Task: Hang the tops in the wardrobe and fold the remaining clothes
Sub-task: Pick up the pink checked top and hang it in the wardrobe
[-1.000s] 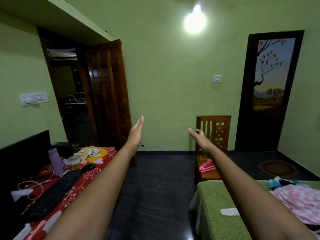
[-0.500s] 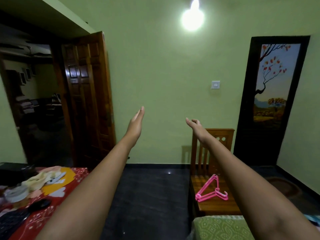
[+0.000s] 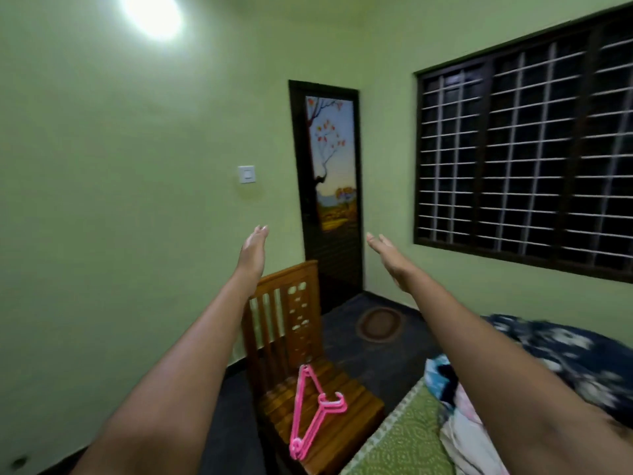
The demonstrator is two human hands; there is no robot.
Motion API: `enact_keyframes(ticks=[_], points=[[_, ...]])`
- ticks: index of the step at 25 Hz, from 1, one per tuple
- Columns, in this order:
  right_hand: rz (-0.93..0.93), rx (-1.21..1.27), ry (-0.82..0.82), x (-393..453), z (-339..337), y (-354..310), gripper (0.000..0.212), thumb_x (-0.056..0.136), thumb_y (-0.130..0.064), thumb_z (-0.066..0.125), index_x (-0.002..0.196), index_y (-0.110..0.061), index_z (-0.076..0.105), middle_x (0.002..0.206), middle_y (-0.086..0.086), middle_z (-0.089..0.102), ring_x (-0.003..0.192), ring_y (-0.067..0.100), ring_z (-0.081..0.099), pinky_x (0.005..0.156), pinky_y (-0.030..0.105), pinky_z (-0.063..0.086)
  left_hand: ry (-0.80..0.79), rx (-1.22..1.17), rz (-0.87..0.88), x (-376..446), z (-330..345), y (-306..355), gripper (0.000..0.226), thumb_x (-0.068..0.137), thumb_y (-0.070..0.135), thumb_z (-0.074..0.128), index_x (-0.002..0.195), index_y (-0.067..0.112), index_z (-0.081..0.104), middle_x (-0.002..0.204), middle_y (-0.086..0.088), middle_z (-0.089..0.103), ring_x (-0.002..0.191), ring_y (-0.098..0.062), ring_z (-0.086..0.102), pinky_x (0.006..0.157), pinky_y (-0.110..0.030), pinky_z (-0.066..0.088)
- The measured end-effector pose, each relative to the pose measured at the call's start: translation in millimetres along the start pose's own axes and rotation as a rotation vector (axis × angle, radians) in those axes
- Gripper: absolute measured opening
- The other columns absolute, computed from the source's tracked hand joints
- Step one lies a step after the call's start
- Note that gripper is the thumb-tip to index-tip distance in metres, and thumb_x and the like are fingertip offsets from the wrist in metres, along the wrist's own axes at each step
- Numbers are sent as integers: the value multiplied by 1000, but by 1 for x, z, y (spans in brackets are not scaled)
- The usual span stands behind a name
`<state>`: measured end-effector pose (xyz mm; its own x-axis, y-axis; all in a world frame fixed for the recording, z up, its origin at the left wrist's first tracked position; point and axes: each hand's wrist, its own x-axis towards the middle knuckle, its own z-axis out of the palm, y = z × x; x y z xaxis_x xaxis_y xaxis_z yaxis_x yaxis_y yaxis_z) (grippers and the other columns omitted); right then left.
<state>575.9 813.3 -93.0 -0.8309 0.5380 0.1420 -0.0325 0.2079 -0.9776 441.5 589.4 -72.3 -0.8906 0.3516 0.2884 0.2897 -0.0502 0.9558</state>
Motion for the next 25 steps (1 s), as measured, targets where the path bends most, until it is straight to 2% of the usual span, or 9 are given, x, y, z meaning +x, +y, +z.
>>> enact_keyframes(ticks=[5,8,11,15,20,22,24,25], points=[[106,-42,385,-20,-81,18,76,96,-53,40,154,-15,8,160,2,11,146,22,13,116,39,12,-381,-130,-9,54,95,-10,55,103,36,32,151,13,21,157,-1,23,144,-17,21,119,-35,15],[185,-83,552,-55,-121,28,78,95,-56,40,154,-16,6,160,3,8,147,24,11,116,42,12,-508,-120,-9,54,152,-23,55,101,39,36,149,15,26,156,-1,27,143,-18,24,119,-39,17],[228,-141,701,-85,-156,34,80,94,-59,39,154,-16,7,160,2,8,146,25,12,116,44,12,-657,-163,-16,46,203,-27,52,102,36,37,149,15,28,155,-1,28,143,-17,25,119,-38,17],[267,-201,822,-113,-187,44,81,92,-63,39,152,-14,17,159,5,16,144,26,19,117,46,16,-835,-190,-8,34,256,-31,51,103,36,34,149,17,26,155,1,27,143,-15,24,119,-36,17],[435,-181,845,-107,-214,91,79,93,-63,36,150,-11,20,156,9,23,141,31,25,113,50,23,-906,-114,-47,32,309,-73,57,101,45,34,149,18,27,155,0,27,142,-19,26,118,-38,19],[491,-178,847,-95,-228,121,72,95,-58,39,146,-8,29,146,11,39,132,32,40,105,46,34,-894,-54,-67,40,333,-98,57,101,46,34,149,17,29,154,-1,29,141,-21,29,116,-40,24],[492,-181,942,-78,-247,151,56,97,-45,45,134,-3,46,123,13,59,105,28,59,87,40,47,-883,3,-122,52,358,-121,61,99,52,33,149,17,29,154,-1,31,140,-23,31,113,-45,30],[500,-169,975,-67,-257,168,48,98,-38,48,127,0,52,110,13,64,90,26,62,77,36,50,-890,20,-158,59,371,-136,63,98,53,33,149,16,29,153,-1,32,138,-25,34,111,-47,33]])
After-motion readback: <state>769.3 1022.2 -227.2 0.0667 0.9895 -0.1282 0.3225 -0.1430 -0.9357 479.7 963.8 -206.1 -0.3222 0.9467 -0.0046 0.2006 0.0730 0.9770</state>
